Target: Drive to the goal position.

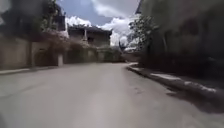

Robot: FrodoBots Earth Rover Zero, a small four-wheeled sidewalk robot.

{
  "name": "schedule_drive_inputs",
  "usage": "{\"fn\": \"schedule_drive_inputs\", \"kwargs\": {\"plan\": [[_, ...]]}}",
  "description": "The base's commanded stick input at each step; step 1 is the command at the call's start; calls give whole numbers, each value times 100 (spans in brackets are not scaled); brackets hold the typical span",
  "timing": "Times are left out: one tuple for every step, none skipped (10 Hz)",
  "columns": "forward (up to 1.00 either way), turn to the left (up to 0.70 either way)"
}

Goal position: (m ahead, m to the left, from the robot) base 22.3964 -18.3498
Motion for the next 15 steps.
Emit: {"fn": "schedule_drive_inputs", "kwargs": {"plan": [[100, 0], [100, 0], [100, 0], [100, 0], [100, 0], [100, 0], [100, 0], [100, 0], [100, 0], [100, 0], [100, 0], [100, 0], [100, 0], [100, 0], [100, 0]]}}
